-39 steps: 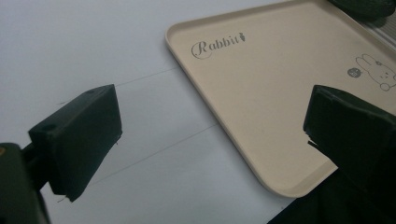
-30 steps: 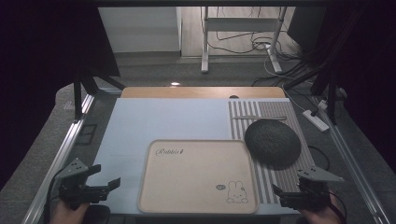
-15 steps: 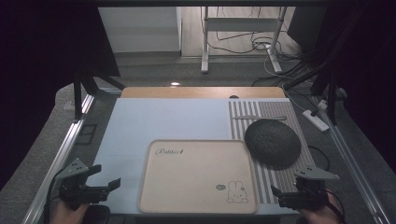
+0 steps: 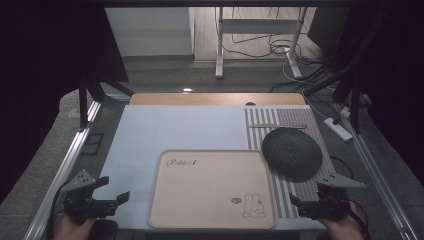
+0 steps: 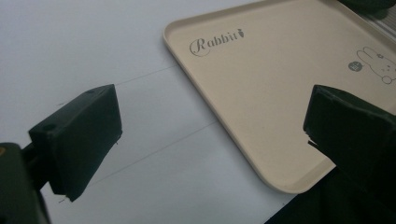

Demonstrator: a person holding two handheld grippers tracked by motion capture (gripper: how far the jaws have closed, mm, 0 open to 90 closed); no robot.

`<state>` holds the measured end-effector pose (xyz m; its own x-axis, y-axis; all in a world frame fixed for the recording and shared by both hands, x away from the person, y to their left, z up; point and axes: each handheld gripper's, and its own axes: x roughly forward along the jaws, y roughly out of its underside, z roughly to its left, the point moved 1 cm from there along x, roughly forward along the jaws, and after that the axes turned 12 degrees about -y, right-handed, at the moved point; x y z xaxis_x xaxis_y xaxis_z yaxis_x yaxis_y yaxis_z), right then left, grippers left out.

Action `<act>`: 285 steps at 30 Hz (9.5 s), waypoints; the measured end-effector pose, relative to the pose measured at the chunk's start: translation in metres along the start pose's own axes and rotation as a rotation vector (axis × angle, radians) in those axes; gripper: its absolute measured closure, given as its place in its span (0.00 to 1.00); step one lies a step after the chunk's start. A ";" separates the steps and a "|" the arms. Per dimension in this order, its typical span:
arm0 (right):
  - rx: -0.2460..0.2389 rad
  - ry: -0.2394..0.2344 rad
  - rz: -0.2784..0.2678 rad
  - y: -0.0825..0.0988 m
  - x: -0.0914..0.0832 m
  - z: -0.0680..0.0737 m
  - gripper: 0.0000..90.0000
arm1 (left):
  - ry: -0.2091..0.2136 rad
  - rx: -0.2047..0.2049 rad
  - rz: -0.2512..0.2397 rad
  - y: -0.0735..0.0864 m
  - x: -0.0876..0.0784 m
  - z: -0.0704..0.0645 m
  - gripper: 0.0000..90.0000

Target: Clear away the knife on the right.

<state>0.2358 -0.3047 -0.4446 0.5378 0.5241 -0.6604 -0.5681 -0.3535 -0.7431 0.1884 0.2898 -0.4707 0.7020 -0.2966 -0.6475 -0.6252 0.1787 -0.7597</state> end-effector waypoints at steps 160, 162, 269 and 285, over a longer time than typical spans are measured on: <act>0.096 0.036 0.237 -0.146 0.236 -0.209 1.00 | 0.009 -0.048 0.021 -0.001 0.004 0.005 0.04; 0.102 0.069 0.233 -0.144 0.232 -0.215 1.00 | 0.008 -0.046 0.021 -0.001 0.004 0.005 0.04; 0.292 0.118 0.106 -0.121 0.107 -0.279 0.89 | -0.006 -0.041 0.029 -0.001 0.004 0.004 0.05; 0.206 0.008 0.106 -0.135 0.098 -0.226 0.89 | -0.002 -0.035 0.026 -0.002 0.005 0.003 0.05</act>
<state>0.5058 -0.3811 -0.4335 0.4726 0.4860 -0.7351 -0.7364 -0.2405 -0.6324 0.1941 0.2912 -0.4724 0.6861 -0.2900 -0.6673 -0.6549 0.1532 -0.7400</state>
